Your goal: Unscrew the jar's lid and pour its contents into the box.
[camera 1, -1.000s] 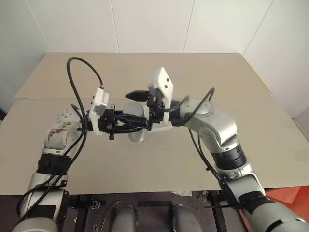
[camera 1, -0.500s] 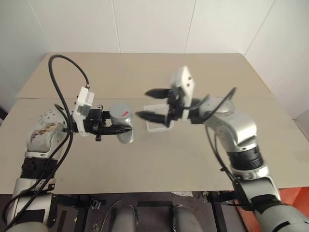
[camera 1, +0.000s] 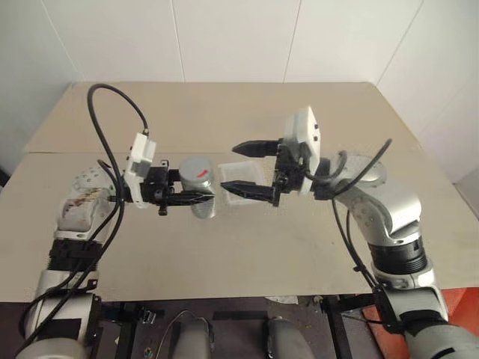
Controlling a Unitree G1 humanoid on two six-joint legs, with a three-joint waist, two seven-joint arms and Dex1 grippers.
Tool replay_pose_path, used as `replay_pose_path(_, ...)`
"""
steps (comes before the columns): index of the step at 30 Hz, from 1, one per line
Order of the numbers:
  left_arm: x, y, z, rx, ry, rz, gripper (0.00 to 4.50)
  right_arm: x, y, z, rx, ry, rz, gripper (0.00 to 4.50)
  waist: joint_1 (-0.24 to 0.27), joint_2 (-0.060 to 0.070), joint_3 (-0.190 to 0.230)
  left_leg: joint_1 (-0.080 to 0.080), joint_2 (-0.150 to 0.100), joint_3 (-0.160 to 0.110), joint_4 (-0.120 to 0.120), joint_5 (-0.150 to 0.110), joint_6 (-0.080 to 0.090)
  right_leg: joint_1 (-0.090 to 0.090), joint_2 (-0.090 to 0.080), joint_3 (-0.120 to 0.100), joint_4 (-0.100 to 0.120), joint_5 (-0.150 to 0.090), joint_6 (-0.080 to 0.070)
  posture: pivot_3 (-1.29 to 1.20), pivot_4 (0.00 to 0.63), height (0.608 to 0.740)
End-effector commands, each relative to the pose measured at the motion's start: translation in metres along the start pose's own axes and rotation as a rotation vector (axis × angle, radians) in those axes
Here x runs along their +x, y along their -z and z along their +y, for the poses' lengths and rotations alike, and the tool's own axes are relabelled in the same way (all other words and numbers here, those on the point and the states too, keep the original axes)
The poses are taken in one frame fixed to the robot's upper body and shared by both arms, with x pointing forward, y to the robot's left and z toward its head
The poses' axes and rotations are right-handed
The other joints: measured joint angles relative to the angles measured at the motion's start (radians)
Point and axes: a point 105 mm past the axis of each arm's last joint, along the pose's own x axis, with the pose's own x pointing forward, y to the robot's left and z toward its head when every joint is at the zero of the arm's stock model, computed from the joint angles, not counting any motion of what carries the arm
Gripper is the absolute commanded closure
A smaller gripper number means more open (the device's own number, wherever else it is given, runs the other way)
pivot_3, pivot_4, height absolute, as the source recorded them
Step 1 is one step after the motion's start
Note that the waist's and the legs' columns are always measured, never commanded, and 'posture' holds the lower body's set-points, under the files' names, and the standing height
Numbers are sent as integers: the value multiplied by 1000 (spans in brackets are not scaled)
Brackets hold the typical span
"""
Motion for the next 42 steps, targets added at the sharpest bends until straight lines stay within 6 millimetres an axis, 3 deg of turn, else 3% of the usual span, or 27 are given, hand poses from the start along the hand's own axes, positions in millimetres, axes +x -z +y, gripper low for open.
replay_pose_path(1,3,-9,4,52,5,-13,2579,15,-19,5,-49,-18,-41,33,-1,0,0,0,0,0,0,0,0,0,0,0,0,0,0,0,150,740)
replay_pose_path(11,13,-9,4,58,22,-31,2579,48,-17,2,-60,-13,-8,33,5,0,0,0,0,0,0,0,0,0,0,0,0,0,0,0,150,740)
replay_pose_path(16,13,-8,4,60,22,-30,2579,53,-16,-5,-24,12,-3,33,5,0,0,0,0,0,0,0,0,0,0,0,0,0,0,0,150,740)
replay_pose_path(42,-9,-13,-3,59,4,9,2579,-6,2,-33,-19,166,65,33,5,0,0,0,0,0,0,0,0,0,0,0,0,0,0,0,150,740)
